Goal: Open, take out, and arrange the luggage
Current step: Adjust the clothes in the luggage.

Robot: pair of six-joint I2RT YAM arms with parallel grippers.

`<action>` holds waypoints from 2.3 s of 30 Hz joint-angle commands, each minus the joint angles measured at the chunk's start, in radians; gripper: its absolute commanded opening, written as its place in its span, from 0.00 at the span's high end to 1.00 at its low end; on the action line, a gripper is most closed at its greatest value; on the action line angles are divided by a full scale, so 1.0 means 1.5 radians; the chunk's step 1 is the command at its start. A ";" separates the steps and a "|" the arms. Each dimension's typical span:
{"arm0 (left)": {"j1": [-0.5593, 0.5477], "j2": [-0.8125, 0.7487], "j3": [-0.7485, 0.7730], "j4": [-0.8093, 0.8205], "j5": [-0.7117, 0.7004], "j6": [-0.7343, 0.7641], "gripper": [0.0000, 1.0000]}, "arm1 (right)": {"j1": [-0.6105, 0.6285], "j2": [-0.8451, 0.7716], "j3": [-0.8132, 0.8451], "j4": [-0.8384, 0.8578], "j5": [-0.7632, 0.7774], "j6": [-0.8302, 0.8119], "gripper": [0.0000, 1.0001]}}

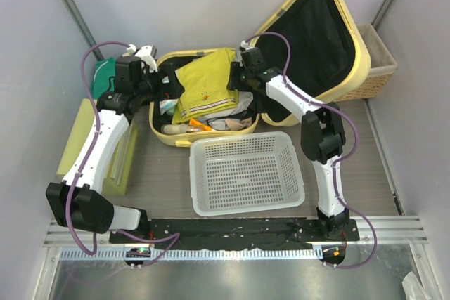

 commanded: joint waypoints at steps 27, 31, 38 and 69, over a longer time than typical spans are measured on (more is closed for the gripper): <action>-0.002 0.011 0.021 0.003 0.023 0.001 0.01 | 0.010 0.100 0.118 0.037 -0.109 0.031 0.62; -0.001 0.007 0.019 0.005 0.026 0.002 0.00 | 0.021 0.068 0.105 0.066 -0.151 0.053 0.89; -0.002 0.005 0.014 0.013 0.067 0.002 0.00 | 0.046 -0.066 0.019 0.179 -0.128 0.128 0.99; -0.057 -0.162 -0.285 0.151 0.013 -0.174 0.00 | 0.333 -0.593 -0.695 0.417 0.475 0.335 0.99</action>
